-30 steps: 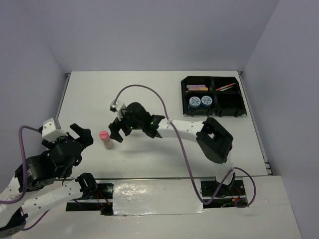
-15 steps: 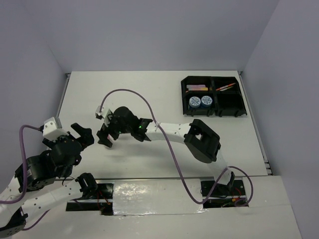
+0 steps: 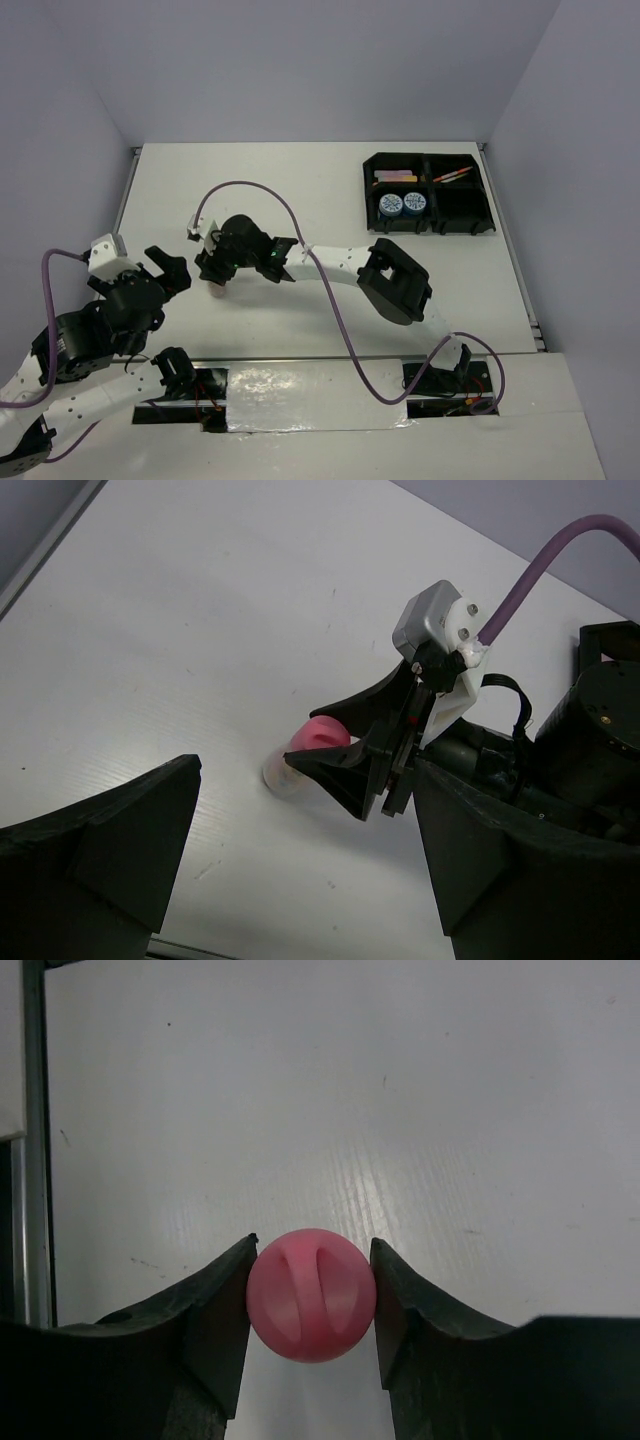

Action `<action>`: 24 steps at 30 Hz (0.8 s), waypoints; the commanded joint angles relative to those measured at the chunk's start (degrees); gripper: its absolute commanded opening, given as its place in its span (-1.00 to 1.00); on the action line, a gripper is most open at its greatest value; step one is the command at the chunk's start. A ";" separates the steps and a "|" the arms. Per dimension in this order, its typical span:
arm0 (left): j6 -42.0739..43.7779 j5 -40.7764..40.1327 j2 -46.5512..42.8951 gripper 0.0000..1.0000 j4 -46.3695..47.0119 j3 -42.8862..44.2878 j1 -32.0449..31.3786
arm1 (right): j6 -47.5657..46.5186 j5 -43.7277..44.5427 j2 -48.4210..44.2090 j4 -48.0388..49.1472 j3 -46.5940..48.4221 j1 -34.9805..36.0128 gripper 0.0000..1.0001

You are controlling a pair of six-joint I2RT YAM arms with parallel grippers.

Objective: Sort the stationery into containers
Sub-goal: Pick up the stationery from the center of the board.

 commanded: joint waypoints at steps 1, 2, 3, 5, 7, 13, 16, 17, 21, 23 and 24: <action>1.87 -0.15 0.57 0.99 2.13 0.27 0.26 | -1.37 0.61 -0.89 0.64 0.36 0.10 -0.02; 1.87 -0.15 0.48 0.99 2.05 0.27 0.26 | -1.55 0.44 -0.80 0.47 0.36 0.10 -0.37; 1.78 -0.24 0.48 0.99 1.96 0.18 0.34 | -1.46 0.61 -0.80 0.46 0.27 0.19 -0.68; 1.70 -0.24 0.31 0.99 1.78 0.27 0.26 | -0.59 0.96 -1.15 1.25 -0.52 0.10 -1.00; 1.78 -0.24 0.04 0.99 1.96 0.10 0.34 | 0.11 1.14 -1.77 2.22 -1.57 0.10 -1.00; 1.61 -0.24 -0.13 0.99 1.70 0.18 0.26 | 0.91 6.84 -12.63 5.04 -8.07 -2.00 -1.00; 1.52 -0.15 -0.31 0.99 1.52 0.18 0.34 | 2.13 14.74 -20.10 2.58 -11.06 -5.86 -1.00; 1.52 -0.15 -0.57 0.99 1.60 0.18 0.26 | 2.49 17.81 -22.31 1.96 -13.42 -7.09 -1.00; 2.31 0.29 -1.27 0.99 2.39 -0.17 0.26 | 6.87 37.66 -31.37 -5.49 -17.03 -14.65 -1.00; 3.10 0.72 -1.36 0.99 3.27 -0.26 0.26 | 10.66 47.86 -35.94 -9.98 -18.88 -20.86 -1.00; 3.28 0.81 -1.36 0.99 3.54 -0.34 0.26 | 11.97 53.64 -38.22 -11.56 -20.72 -22.99 -1.00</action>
